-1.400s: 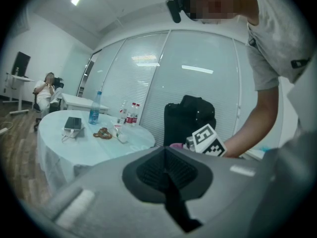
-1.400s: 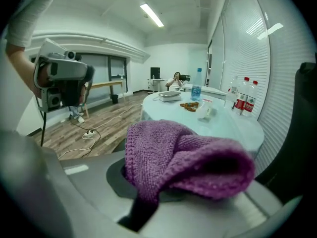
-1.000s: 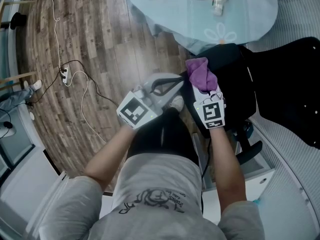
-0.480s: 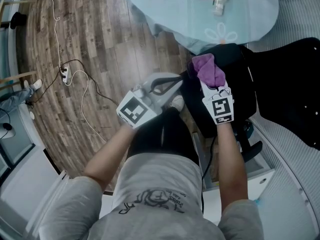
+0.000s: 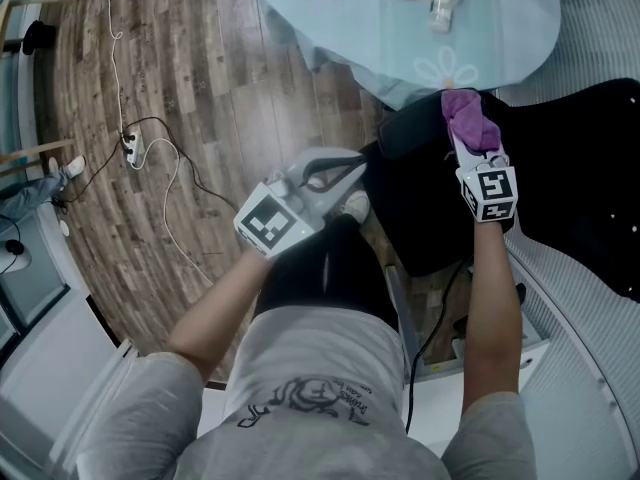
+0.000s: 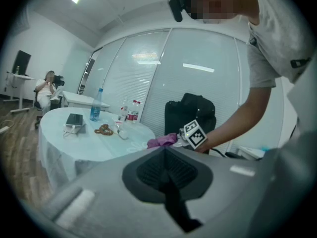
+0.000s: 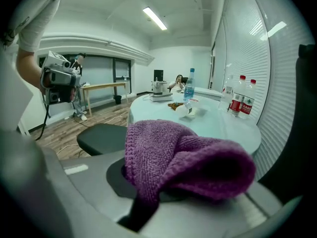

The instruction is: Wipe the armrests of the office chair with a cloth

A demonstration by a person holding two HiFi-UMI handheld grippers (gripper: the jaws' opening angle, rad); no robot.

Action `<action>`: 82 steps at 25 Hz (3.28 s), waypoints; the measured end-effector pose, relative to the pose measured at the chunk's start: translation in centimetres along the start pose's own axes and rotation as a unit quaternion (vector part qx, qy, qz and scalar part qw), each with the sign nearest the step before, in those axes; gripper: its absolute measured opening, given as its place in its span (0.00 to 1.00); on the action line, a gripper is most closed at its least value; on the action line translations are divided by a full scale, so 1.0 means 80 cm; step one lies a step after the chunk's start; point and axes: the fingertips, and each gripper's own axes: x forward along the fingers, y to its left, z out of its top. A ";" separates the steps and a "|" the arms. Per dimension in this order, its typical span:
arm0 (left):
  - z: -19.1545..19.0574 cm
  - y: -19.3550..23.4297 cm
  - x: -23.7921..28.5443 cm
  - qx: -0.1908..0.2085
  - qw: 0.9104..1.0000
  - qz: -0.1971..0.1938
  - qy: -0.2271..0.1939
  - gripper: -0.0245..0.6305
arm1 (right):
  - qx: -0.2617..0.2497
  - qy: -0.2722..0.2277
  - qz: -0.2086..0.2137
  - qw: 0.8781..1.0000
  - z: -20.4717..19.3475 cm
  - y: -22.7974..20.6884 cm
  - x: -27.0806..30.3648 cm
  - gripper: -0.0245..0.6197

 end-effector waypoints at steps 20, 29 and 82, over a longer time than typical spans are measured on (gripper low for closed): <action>-0.004 -0.001 -0.013 -0.010 1.000 0.010 -0.006 0.04 | 0.047 0.008 -0.081 0.996 -0.007 -0.044 0.007 0.08; 0.002 0.001 -0.025 -0.012 1.000 0.018 -0.009 0.04 | 0.018 -0.011 0.000 1.000 0.025 0.116 0.015 0.08; 0.403 -0.208 -0.261 0.086 0.979 0.105 -0.150 0.04 | -0.033 -0.233 0.076 0.969 0.495 0.329 -0.390 0.08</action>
